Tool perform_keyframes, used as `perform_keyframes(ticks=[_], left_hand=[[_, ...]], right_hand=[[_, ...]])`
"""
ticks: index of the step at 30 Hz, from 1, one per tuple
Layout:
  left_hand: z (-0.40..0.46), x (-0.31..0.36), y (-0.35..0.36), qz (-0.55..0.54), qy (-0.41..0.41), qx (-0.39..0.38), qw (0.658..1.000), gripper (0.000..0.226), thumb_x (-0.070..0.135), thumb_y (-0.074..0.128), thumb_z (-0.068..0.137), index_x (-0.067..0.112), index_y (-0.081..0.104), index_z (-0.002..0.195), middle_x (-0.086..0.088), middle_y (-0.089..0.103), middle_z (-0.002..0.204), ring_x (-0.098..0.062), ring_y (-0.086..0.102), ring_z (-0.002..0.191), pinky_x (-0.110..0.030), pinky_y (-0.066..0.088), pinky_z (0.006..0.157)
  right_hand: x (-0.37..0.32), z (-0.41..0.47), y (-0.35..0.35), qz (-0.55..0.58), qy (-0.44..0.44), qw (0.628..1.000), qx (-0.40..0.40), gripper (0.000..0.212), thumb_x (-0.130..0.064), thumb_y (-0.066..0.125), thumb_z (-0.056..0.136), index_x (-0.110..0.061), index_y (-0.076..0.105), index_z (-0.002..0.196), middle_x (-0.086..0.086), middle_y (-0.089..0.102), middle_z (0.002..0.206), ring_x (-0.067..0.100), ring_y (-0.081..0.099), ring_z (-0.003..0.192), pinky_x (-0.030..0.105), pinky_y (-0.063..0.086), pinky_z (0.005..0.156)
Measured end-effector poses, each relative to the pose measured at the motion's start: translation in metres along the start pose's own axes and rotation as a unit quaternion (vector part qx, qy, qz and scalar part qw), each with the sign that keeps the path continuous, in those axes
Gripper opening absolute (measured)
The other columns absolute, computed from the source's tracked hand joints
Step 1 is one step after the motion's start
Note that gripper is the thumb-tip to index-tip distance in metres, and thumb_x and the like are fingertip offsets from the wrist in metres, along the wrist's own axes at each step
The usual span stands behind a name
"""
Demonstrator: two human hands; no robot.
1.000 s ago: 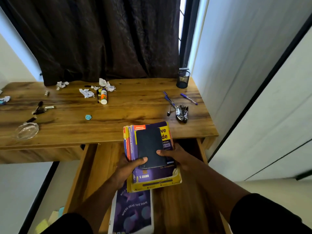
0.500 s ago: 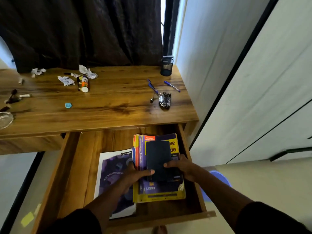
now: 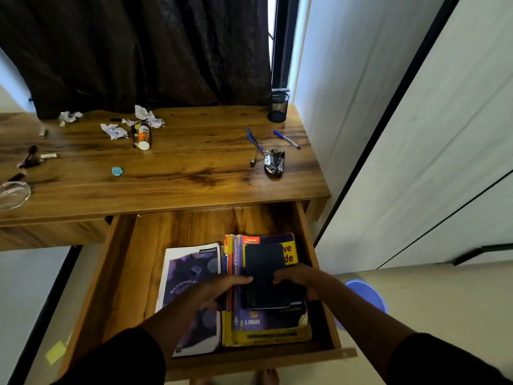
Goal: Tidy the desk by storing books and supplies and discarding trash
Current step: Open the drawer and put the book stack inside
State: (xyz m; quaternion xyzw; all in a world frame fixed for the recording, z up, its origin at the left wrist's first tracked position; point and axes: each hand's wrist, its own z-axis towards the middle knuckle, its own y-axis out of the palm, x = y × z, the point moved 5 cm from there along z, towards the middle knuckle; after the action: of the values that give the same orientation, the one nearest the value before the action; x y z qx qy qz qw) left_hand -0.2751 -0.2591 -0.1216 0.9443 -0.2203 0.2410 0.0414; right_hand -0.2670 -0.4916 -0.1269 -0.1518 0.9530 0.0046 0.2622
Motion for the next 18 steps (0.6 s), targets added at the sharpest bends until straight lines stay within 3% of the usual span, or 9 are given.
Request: perform_keyframes(ticks=[2,4,6,8,11,14,16,18], left_hand=[[-0.002,0.006,-0.008,0.057,-0.036,0.013,0.998,0.097,0.061,0.08,0.07,0.017,0.039,0.146,-0.015,0.054,0.139,-0.032,0.057,0.118,-0.047,0.05,0.097],[-0.005,0.011,-0.01,0.094,-0.06,0.023,0.993,0.106,0.067,0.074,0.075,0.016,0.028,0.155,-0.02,0.037,0.157,-0.042,0.049,0.133,-0.051,0.05,0.099],[-0.007,0.015,-0.01,0.102,-0.071,0.023,0.992,0.104,0.069,0.069,0.081,0.015,0.024,0.158,-0.022,0.03,0.161,-0.046,0.044,0.138,-0.053,0.05,0.103],[-0.007,0.019,-0.009,0.109,-0.066,0.03,0.991,0.094,0.065,0.065,0.087,0.015,0.027,0.157,-0.021,0.032,0.161,-0.044,0.046,0.138,-0.051,0.053,0.1],[-0.011,0.033,-0.006,0.152,-0.006,0.062,0.986,0.074,0.05,0.065,0.095,0.014,0.036,0.151,-0.018,0.045,0.152,-0.038,0.06,0.123,-0.044,0.061,0.086],[-0.018,0.054,-0.021,0.265,0.092,0.21,0.937,0.048,0.048,0.068,0.093,0.012,0.06,0.124,-0.008,0.071,0.108,-0.022,0.073,0.084,-0.033,0.062,0.068],[-0.025,0.059,-0.042,0.303,0.151,0.316,0.886,0.043,0.055,0.068,0.089,0.016,0.068,0.108,-0.001,0.071,0.094,-0.021,0.072,0.088,-0.036,0.061,0.078],[-0.029,0.047,-0.07,0.3,0.155,0.387,0.858,0.058,0.057,0.072,0.083,0.014,0.062,0.12,-0.007,0.065,0.115,-0.029,0.064,0.111,-0.04,0.055,0.092]], right_hand=[[-0.009,-0.002,-0.001,-0.049,-0.003,0.998,0.039,0.081,-0.019,0.09,0.065,-0.013,0.05,0.135,0.012,0.064,0.122,0.029,0.063,0.111,0.047,0.057,0.093],[-0.019,-0.004,0.0,-0.115,-0.018,0.99,0.079,0.1,-0.02,0.089,0.068,-0.012,0.031,0.149,0.012,0.053,0.135,0.03,0.055,0.121,0.043,0.053,0.095],[-0.028,-0.005,0.004,-0.194,-0.039,0.974,0.114,0.122,-0.024,0.089,0.07,-0.012,0.006,0.158,0.016,0.033,0.153,0.035,0.043,0.137,0.046,0.047,0.106],[-0.039,-0.008,0.012,-0.282,-0.075,0.947,0.136,0.131,-0.028,0.088,0.073,-0.015,-0.009,0.16,0.02,0.012,0.163,0.041,0.028,0.147,0.051,0.039,0.114],[-0.057,-0.011,0.028,-0.403,-0.143,0.889,0.162,0.126,-0.039,0.085,0.075,-0.026,-0.007,0.161,0.018,-0.006,0.167,0.045,0.004,0.154,0.059,0.023,0.121],[-0.074,-0.004,0.039,-0.455,-0.205,0.853,0.156,0.111,-0.051,0.079,0.078,-0.028,0.007,0.16,0.014,0.0,0.169,0.042,0.0,0.155,0.059,0.016,0.123],[-0.086,0.002,0.042,-0.467,-0.23,0.842,0.14,0.103,-0.057,0.074,0.079,-0.029,0.015,0.159,0.011,0.01,0.168,0.039,0.003,0.155,0.059,0.015,0.123],[-0.099,0.01,0.047,-0.491,-0.241,0.827,0.128,0.099,-0.061,0.07,0.08,-0.032,0.017,0.158,0.01,0.013,0.168,0.038,0.005,0.155,0.06,0.013,0.123]])
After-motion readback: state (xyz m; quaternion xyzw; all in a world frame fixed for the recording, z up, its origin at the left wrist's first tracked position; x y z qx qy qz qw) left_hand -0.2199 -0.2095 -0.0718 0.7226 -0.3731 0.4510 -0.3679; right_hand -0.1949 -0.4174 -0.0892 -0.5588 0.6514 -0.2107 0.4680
